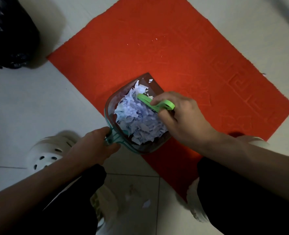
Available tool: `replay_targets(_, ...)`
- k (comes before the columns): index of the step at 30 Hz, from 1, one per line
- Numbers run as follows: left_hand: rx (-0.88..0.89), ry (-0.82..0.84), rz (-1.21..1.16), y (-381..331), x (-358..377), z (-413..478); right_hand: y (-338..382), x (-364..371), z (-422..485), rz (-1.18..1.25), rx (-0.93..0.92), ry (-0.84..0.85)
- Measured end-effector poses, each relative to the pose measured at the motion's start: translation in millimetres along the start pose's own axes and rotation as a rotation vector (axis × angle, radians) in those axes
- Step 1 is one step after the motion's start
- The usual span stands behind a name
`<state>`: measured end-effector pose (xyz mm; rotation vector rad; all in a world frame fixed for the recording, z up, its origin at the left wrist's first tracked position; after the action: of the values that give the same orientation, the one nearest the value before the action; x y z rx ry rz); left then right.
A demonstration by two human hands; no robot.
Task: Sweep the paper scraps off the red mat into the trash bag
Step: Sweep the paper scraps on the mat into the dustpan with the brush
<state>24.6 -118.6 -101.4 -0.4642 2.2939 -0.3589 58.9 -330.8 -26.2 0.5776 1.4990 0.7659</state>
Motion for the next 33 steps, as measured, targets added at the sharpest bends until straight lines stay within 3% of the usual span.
replay_targets(9, 0.012, -0.023, 0.008, 0, -3, -2, -33, -40, 25, -0.103, 0.136, -0.135)
replay_targets(17, 0.009, -0.009, 0.027, -1, -2, -4, -47, -12, 65, -0.237, 0.151, 0.008)
replay_targets(21, 0.005, -0.003, 0.004, -2, -2, -4, -26, 5, 54, -0.146, 0.1, 0.102)
replay_targets(26, 0.001, -0.01, -0.012, 1, -3, -3, -23, -30, 45, -0.02, 0.167, -0.055)
replay_targets(29, 0.012, -0.011, 0.027, 0, -4, -3, -41, -51, 40, -0.052, 0.219, -0.175)
replay_targets(33, 0.02, -0.012, 0.04, 0, -4, -3, -64, -60, 34, -0.107, 0.295, -0.204)
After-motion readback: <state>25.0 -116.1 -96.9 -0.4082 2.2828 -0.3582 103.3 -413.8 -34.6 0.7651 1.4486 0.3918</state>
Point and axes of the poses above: each hand's wrist, its own z-axis towards the middle knuckle, its own x-axis out of the palm, y = z × x, the point moved 7 cm from there along z, towards the middle knuckle, and after that the axes turned 4 degrees about -y, right-handed, at the moved point
